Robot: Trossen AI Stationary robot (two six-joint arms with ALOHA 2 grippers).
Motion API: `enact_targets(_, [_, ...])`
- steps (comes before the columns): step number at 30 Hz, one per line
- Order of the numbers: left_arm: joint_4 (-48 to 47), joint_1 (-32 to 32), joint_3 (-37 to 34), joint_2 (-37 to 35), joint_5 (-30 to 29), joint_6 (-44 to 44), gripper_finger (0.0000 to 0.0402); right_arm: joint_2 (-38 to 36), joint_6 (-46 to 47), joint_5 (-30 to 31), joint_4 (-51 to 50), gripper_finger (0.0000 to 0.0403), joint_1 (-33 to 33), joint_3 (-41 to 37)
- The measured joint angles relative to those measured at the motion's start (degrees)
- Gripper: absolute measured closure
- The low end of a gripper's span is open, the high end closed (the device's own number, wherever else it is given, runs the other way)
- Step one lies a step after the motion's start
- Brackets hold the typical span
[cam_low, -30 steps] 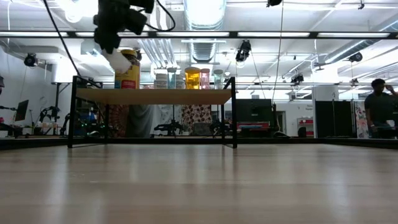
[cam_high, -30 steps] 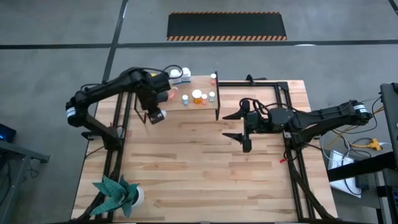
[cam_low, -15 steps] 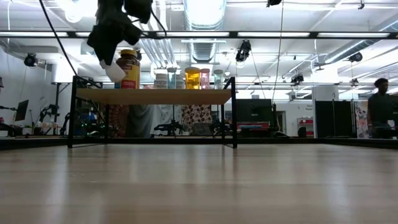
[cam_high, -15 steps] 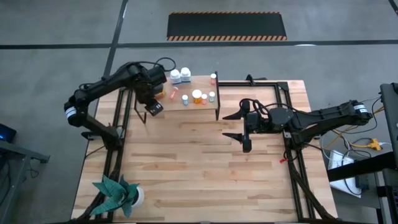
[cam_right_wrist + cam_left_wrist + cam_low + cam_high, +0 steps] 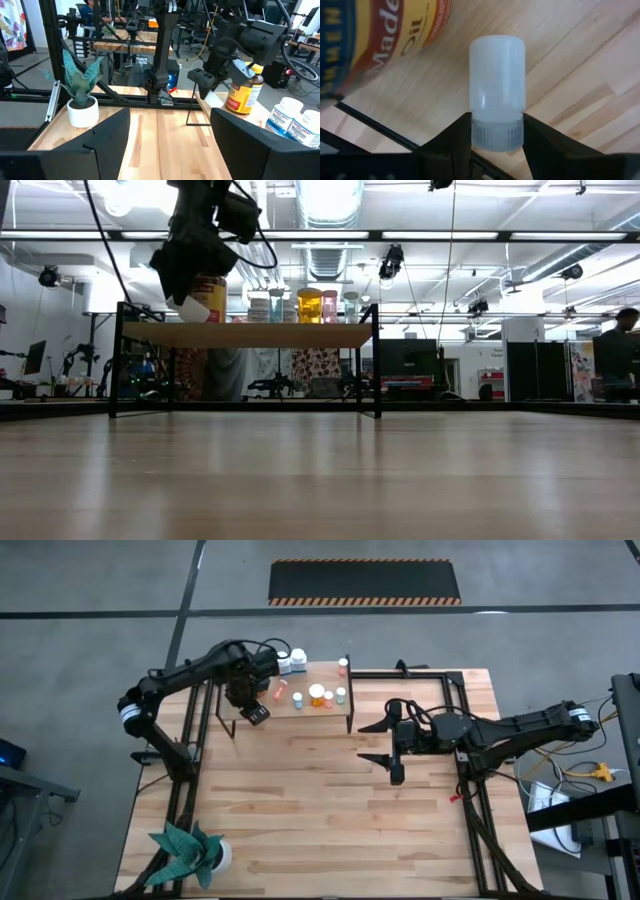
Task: Pick and place medicine bottles onto shelf by color
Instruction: Put the transparent pill bottle on the shelf
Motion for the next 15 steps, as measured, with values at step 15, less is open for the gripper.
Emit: enact_targets(15, [0.00, -4.06, 2.51, -3.04, 14.17, 2.70, 0.0286, -0.04, -2.93, -3.35, -5.49, 0.0142, 0.02, -0.41])
